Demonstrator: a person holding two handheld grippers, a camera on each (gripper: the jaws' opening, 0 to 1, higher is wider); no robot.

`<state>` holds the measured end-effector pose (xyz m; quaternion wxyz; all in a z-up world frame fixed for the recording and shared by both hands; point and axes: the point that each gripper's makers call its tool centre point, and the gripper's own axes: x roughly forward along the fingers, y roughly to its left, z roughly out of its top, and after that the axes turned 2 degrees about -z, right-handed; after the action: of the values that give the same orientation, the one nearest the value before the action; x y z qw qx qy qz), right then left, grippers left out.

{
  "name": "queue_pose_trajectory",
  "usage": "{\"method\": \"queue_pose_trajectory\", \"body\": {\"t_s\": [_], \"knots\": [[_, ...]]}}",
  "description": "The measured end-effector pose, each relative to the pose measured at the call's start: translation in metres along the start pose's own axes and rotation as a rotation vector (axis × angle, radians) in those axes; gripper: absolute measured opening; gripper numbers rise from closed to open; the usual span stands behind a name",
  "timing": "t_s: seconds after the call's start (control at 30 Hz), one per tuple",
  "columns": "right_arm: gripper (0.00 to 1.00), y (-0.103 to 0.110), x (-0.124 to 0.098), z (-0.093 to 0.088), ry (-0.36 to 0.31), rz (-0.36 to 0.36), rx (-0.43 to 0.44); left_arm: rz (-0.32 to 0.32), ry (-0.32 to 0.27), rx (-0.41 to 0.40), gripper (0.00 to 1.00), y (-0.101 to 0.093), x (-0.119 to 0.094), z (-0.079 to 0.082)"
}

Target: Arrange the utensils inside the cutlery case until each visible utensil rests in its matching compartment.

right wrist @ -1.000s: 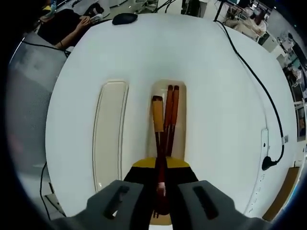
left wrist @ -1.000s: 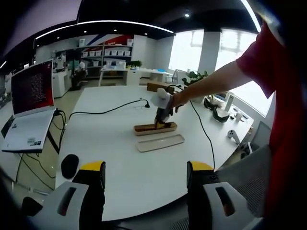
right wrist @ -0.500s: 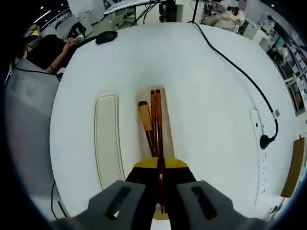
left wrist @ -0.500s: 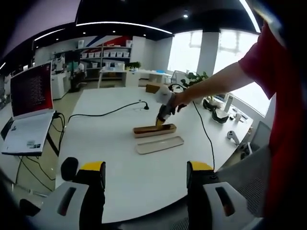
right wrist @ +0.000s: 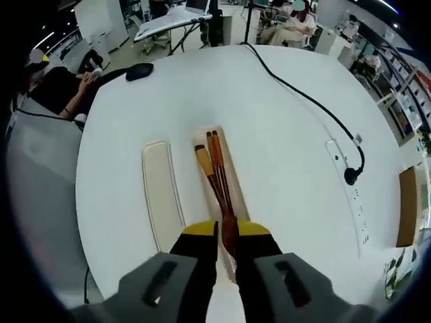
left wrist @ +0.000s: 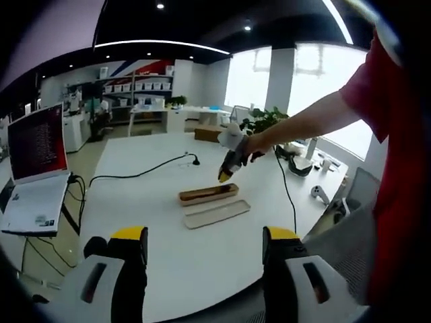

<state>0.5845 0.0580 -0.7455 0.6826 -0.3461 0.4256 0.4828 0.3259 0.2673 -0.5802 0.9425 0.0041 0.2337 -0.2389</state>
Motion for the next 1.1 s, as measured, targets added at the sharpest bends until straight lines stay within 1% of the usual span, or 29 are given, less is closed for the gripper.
{"method": "queue_pose_trajectory", "body": {"t_s": [0.13,0.2,0.27,0.33,0.43,0.5,0.6,0.67,0.77,0.93,1.0,1.03,1.07,1.1], "knots": [[0.09,0.005,-0.014,-0.003,-0.009,-0.024,0.022,-0.028,-0.001,0.001,0.72,-0.005,-0.001,-0.001],[0.11,0.010,-0.022,-0.005,-0.016,-0.033,0.040,-0.041,0.020,0.004,0.72,-0.007,-0.002,-0.006],[0.11,0.016,-0.030,-0.007,-0.019,-0.032,0.042,-0.049,0.030,0.007,0.72,-0.009,-0.003,-0.009],[0.12,0.018,-0.036,-0.008,-0.023,-0.048,0.042,-0.063,0.040,0.016,0.72,-0.011,-0.005,-0.013],[0.15,0.023,-0.045,-0.009,-0.041,-0.062,0.060,-0.066,0.057,0.031,0.72,-0.011,-0.006,-0.017],[0.18,0.029,-0.049,-0.011,-0.053,-0.075,0.072,-0.070,0.057,0.034,0.72,-0.011,-0.006,-0.016],[0.20,0.037,-0.055,-0.014,-0.069,-0.092,0.088,-0.080,0.052,0.046,0.72,-0.011,-0.005,-0.012],[0.23,0.039,-0.058,-0.015,-0.080,-0.109,0.102,-0.092,0.047,0.052,0.72,-0.013,-0.005,-0.009],[0.28,0.046,-0.068,-0.016,-0.127,-0.160,0.159,-0.124,0.043,0.057,0.72,-0.018,-0.005,-0.008],[0.30,0.060,-0.083,-0.017,-0.173,-0.201,0.186,-0.158,0.053,0.058,0.73,-0.014,0.001,-0.015],[0.30,0.060,-0.091,-0.019,-0.198,-0.251,0.174,-0.176,0.051,0.052,0.73,-0.012,0.005,-0.014],[0.29,0.058,-0.097,-0.018,-0.214,-0.289,0.152,-0.179,0.045,0.049,0.73,-0.011,0.006,-0.012],[0.27,0.058,-0.103,-0.017,-0.245,-0.325,0.148,-0.180,0.035,0.046,0.73,-0.011,0.008,-0.008],[0.27,0.060,-0.105,-0.018,-0.260,-0.328,0.156,-0.184,0.025,0.048,0.73,-0.011,0.009,-0.005]]}}
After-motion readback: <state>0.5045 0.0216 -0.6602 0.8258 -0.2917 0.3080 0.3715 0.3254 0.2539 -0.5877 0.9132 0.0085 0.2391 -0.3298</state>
